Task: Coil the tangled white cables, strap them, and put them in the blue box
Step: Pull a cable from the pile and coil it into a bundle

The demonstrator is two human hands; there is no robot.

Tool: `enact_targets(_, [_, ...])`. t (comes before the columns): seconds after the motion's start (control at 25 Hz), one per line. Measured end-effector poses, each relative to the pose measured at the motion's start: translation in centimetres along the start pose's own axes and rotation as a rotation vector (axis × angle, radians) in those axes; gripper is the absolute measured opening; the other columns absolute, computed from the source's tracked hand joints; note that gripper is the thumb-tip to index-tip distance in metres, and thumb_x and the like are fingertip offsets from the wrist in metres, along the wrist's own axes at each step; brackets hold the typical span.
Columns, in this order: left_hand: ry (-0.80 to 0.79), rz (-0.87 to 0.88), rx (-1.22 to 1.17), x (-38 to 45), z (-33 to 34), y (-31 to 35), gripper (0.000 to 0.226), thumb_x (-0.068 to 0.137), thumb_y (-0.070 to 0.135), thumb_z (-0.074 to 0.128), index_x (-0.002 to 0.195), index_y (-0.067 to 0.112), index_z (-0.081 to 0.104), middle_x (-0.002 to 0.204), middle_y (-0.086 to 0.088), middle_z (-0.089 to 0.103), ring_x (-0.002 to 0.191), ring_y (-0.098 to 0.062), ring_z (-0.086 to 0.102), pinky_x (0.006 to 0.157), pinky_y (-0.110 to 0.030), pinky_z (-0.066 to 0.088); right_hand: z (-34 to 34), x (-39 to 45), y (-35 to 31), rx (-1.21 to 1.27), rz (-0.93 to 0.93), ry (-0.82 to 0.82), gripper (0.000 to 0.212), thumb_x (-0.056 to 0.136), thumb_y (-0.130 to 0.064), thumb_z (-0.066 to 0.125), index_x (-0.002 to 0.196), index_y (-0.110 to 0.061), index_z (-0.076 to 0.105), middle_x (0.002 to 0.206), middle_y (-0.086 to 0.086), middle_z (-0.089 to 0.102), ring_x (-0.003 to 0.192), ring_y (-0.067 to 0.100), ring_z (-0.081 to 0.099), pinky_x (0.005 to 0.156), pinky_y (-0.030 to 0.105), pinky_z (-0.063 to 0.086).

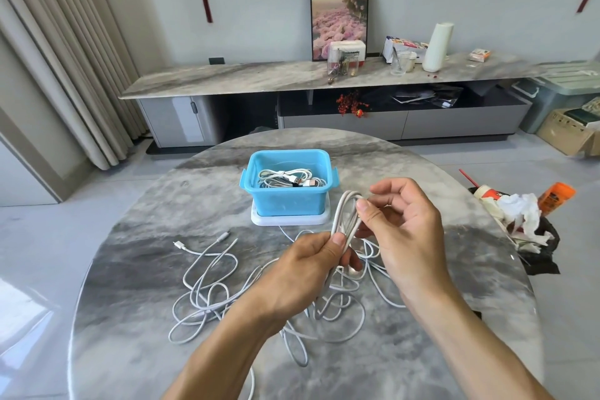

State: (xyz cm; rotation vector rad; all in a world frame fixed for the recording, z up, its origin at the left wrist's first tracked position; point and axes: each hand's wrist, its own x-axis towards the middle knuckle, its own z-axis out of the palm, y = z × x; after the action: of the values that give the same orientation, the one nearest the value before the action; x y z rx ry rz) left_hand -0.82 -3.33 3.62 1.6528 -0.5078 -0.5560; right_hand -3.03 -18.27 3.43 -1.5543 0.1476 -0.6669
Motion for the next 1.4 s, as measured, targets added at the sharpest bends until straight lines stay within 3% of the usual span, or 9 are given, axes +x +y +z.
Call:
enact_targets(0.08, [0.002,-0.022,-0.086,0.0,0.2,0.0,0.036,0.105,0.033,0.040,0.078,0.012,0.053,0.071,-0.003,0.064,0.070,-0.024,0.053,0.071,-0.039,0.046,0.0,0.0,0.2,-0.074,-0.054,0.020,0.023,0.087,-0.008,0.073,0.093,-0.024,0.058,0.078,-0.005,0.069,0.067,0.010,0.061,0.066,0.024,0.050])
enact_targets(0.16, [-0.005,-0.052,-0.185,-0.1,0.6,0.1,0.034,0.104,0.030,0.038,0.080,0.009,0.049,0.057,0.000,0.047,0.051,-0.017,0.044,0.057,-0.032,0.051,0.2,0.0,0.5,-0.078,0.020,0.038,0.020,0.089,-0.015,0.072,0.099,-0.025,0.058,0.086,-0.004,0.068,0.071,0.012,0.064,0.067,0.028,0.054])
enact_targets(0.24, [-0.010,-0.063,-0.219,-0.2,0.9,0.0,0.033,0.104,0.032,0.036,0.080,0.011,0.045,0.055,0.006,0.033,0.047,-0.011,0.027,0.046,-0.026,0.040,0.6,0.0,0.3,0.078,0.247,-0.053,0.007,0.094,-0.025,0.064,0.099,-0.020,0.064,0.095,0.007,0.071,0.078,0.016,0.066,0.066,0.031,0.055])
enact_targets(0.32, [-0.028,-0.079,-0.241,-0.2,1.1,-0.1,0.033,0.104,0.034,0.035,0.080,0.014,0.043,0.056,0.006,0.027,0.046,-0.009,0.020,0.042,-0.022,0.025,0.9,-0.1,0.1,0.266,0.430,-0.191,0.027,0.100,-0.032,0.050,0.095,-0.012,0.067,0.093,0.020,0.073,0.078,0.027,0.068,0.062,0.034,0.052])
enact_targets(0.56, [-0.198,-0.099,-0.513,-0.1,1.0,-0.1,0.032,0.099,0.039,0.044,0.074,0.020,0.048,0.058,0.005,0.021,0.045,-0.007,0.012,0.040,-0.013,0.017,0.7,0.0,-1.0,0.657,0.585,-0.433,0.051,0.099,-0.048,0.035,0.111,-0.006,0.061,0.092,0.019,0.069,0.091,0.032,0.068,0.083,0.040,0.055])
enact_targets(0.76, [-0.240,-0.163,-0.571,-0.3,1.6,-0.2,0.028,0.092,0.040,0.049,0.078,0.016,0.053,0.057,0.002,0.023,0.042,-0.007,0.016,0.041,-0.015,0.014,1.6,-0.4,-0.7,0.594,0.490,-0.307,0.039,0.096,-0.046,0.041,0.082,-0.011,0.050,0.057,0.006,0.047,0.058,0.023,0.058,0.069,0.035,0.044])
enact_targets(0.88, [-0.267,-0.235,-0.634,-0.3,1.7,-0.4,0.036,0.093,0.039,0.043,0.079,0.012,0.062,0.057,0.002,0.026,0.043,-0.007,0.020,0.041,-0.018,0.017,1.6,-0.6,-0.6,0.576,0.526,-0.281,0.044,0.092,-0.054,0.046,0.071,-0.016,0.045,0.056,0.005,0.041,0.056,0.023,0.056,0.070,0.037,0.041])
enact_targets(1.16, [-0.176,-0.245,-0.537,-0.4,2.5,-0.3,0.035,0.095,0.043,0.049,0.071,0.017,0.048,0.057,0.005,0.024,0.041,-0.004,0.017,0.038,-0.013,0.015,1.3,-0.3,-1.6,0.522,0.589,-0.228,0.059,0.085,-0.056,0.055,0.042,-0.019,0.038,0.045,0.001,0.033,0.049,0.015,0.049,0.073,0.034,0.043])
enact_targets(1.4, [-0.029,-0.144,-0.330,-0.2,2.8,-0.6,0.038,0.101,0.039,0.042,0.078,0.011,0.050,0.051,0.003,0.030,0.041,-0.009,0.021,0.043,-0.021,0.013,0.7,0.3,-0.2,0.361,0.563,-0.114,0.062,0.090,-0.062,0.047,0.049,-0.017,0.033,0.053,0.011,0.055,0.063,0.027,0.067,0.036,0.020,0.032])
